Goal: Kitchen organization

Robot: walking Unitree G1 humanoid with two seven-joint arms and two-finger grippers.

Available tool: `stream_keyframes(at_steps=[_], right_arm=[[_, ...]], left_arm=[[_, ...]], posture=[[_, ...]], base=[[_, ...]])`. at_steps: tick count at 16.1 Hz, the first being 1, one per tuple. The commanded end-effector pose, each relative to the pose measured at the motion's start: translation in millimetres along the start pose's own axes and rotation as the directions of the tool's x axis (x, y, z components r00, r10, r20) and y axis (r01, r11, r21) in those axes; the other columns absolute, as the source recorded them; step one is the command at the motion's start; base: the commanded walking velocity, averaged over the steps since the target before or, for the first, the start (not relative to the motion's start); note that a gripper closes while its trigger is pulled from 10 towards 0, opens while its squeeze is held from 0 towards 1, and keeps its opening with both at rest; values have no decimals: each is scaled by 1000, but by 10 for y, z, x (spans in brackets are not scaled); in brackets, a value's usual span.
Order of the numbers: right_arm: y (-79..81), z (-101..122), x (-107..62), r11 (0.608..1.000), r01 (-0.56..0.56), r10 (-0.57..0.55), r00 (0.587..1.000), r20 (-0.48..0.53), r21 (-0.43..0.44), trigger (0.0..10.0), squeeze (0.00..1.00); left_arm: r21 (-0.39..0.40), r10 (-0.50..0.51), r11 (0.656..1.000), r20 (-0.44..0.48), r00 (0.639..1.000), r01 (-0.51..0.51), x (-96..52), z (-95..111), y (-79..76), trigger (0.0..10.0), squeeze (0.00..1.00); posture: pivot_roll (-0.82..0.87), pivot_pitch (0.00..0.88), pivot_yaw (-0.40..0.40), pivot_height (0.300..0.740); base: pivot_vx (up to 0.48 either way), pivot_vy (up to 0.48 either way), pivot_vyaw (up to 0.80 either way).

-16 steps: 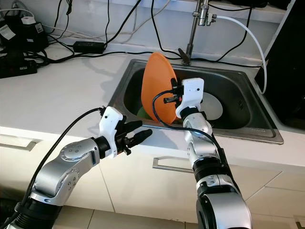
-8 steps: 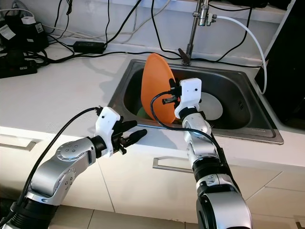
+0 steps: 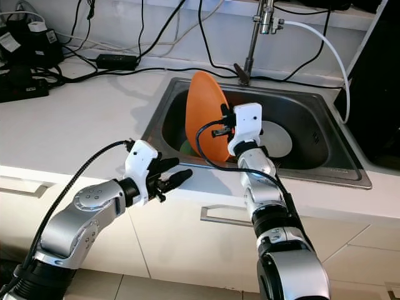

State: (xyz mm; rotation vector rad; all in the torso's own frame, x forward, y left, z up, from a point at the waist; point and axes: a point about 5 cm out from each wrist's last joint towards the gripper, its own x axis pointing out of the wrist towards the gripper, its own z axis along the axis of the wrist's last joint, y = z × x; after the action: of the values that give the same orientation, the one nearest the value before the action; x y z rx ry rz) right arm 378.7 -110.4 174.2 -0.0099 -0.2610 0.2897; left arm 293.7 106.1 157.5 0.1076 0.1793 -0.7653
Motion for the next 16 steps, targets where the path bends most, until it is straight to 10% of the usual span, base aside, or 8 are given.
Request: stream_keyframes(at_steps=[1, 2, 3, 4, 16], right_arm=[[40, -25, -6, 1000, -21, 21, 1000, -7, 0, 10000, 290], [45, -30, -8, 1000, -24, 24, 1000, -9, 0, 10000, 835], [47, -35, -9, 1000, -26, 26, 1000, -13, -5, 10000, 878], [47, -37, -9, 1000, -26, 26, 1000, -15, -7, 10000, 0], [48, -27, -14, 1000, -25, 25, 1000, -7, 8, 10000, 0]], left_arm=[[3, 9, 1000, -2, 1000, -9, -10, 0, 8, 10000, 0], [2, 10, 1000, -2, 1000, -10, -10, -1, 10, 10000, 0], [1, 11, 1000, -1, 1000, -11, -10, -2, 11, 10000, 0], [1, 12, 1000, -2, 1000, -12, -10, -3, 12, 10000, 0], [-4, 57, 998, 29, 998, -57, 3, 17, 54, 10000, 0]], posture=[[148, 0, -46, 740], [148, 0, -46, 740], [149, 0, -47, 740], [149, 0, -47, 740], [145, 0, -46, 740]], base=[[0, 0, 0], [0, 0, 0], [0, 0, 0], [0, 0, 0], [0, 0, 0]])
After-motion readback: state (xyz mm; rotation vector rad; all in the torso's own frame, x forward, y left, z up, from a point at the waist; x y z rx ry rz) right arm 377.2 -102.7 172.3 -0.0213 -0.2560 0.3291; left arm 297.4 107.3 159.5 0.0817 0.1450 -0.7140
